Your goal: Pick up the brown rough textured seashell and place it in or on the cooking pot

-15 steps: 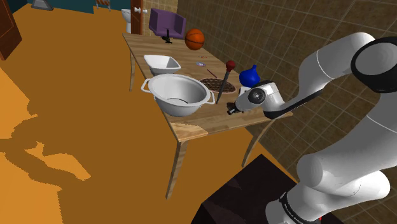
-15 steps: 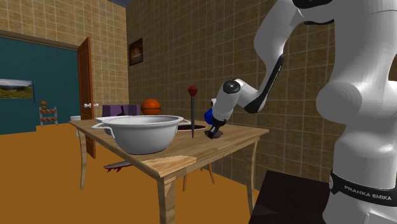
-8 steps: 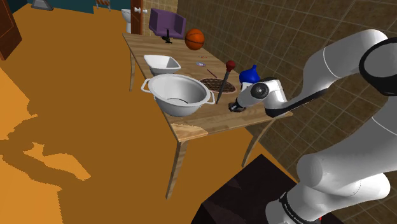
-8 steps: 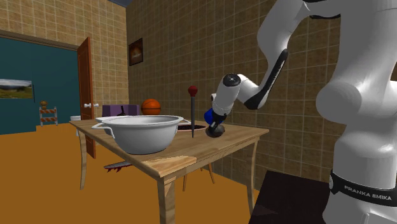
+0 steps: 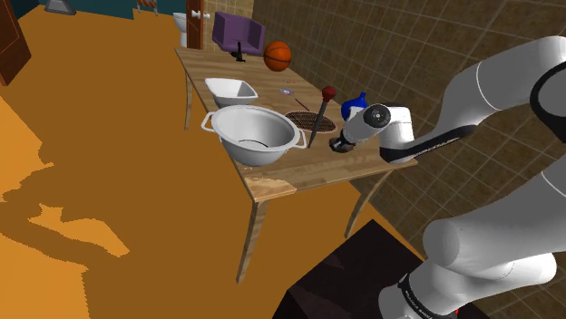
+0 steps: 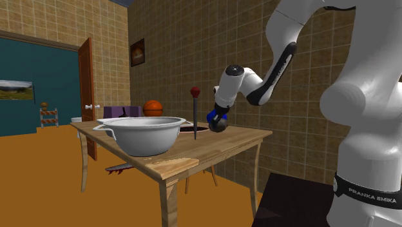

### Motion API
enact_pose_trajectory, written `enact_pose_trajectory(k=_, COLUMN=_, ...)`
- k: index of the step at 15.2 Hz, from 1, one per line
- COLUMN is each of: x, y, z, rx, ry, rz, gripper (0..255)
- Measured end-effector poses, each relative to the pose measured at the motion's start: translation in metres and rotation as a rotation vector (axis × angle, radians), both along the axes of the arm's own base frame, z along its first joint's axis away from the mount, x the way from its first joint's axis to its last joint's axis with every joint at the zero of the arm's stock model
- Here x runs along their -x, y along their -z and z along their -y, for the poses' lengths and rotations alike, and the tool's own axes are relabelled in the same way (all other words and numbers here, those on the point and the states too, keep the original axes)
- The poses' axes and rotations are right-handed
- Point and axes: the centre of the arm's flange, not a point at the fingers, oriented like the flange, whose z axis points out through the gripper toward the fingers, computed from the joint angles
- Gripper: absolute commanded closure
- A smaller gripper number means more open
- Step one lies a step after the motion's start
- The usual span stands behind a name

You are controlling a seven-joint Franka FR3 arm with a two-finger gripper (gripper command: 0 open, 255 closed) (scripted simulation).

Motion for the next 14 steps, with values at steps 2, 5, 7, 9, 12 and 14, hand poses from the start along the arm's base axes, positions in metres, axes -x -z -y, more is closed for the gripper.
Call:
enact_pose_trajectory(k=2, x=0.0, y=-0.012, z=0.0, rx=0.0, ry=0.0, rz=0.0, gripper=255)
enact_pose_trajectory(k=5, x=0.0, y=-0.027, z=0.0, rx=0.001, ry=0.0, rz=0.0, gripper=255)
enact_pose_trajectory(k=7, x=0.001, y=-0.038, z=-0.001, rx=0.0, ry=0.0, rz=0.0, gripper=255)
enact_pose_trajectory(k=9, x=0.0, y=-0.047, z=-0.001, rx=0.0, ry=0.0, rz=0.0, gripper=255)
enact_pose_trajectory(k=12, x=-0.001, y=-0.063, z=-0.001, rx=0.001, ry=0.0, rz=0.0, gripper=255)
enact_pose_trajectory(k=14, x=0.0, y=-0.074, z=0.0, rx=0.0, ry=0.0, rz=0.0, gripper=255)
